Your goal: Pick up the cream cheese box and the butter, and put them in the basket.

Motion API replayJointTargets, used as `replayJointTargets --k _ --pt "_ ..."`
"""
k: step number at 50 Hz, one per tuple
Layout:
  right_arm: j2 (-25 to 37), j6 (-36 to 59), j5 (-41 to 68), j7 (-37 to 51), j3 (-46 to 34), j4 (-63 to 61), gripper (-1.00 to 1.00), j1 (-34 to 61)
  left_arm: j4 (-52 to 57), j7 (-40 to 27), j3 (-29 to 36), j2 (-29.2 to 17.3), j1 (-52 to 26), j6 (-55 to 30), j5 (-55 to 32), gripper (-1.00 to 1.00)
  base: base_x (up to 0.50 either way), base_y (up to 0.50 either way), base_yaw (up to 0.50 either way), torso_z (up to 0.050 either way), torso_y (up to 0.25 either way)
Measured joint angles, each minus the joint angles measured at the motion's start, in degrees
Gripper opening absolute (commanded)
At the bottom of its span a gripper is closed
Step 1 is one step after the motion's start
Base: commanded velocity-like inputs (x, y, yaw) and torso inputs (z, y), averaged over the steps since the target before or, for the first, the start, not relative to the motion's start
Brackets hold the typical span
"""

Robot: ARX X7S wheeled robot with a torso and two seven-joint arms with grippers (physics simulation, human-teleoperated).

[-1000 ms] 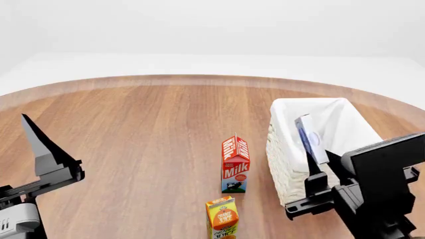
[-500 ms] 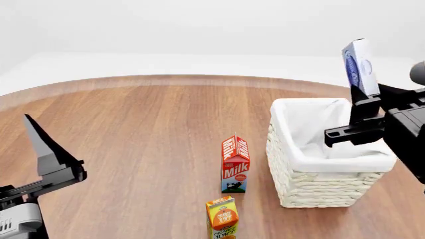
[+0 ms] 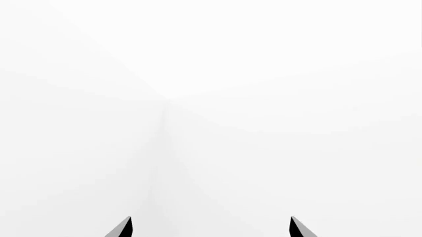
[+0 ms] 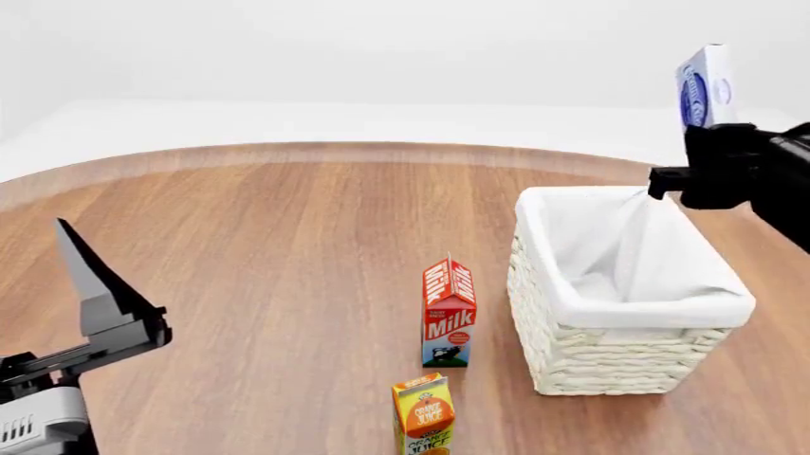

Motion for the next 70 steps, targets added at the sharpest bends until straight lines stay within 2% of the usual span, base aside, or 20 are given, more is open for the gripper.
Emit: replayJointTargets --k 15,34,49,70 --pt "-4.2 -2.1 -7.5 -4.7 -4.4 12.2 -1.0 3.6 -0.4 -0.1 0.5 -0.1 -0.2 0.0 0.0 1.0 0.0 0.0 0.0 0.0 0.001" --pt "-8.7 -2.9 -19.6 -12.6 -15.2 22.9 -1.0 8.3 -0.7 -0.3 0.6 -0.4 -0.4 0.0 -0.4 1.0 0.0 0.0 0.0 0.0 0.001" --pt "-8.1 -1.8 -26.1 -17.8 -22.9 25.3 -1.0 9.6 -0.6 -0.5 0.6 -0.6 -0.3 -0.2 -0.7 1.0 0.0 0.0 0.0 0.0 0.001" --pt "-7.0 -2.0 -30.5 -21.6 -28.2 26.8 -1.0 8.7 -0.9 -0.8 0.9 -0.9 -0.3 0.0 -0.6 1.0 0.0 0.0 0.0 0.0 0.0"
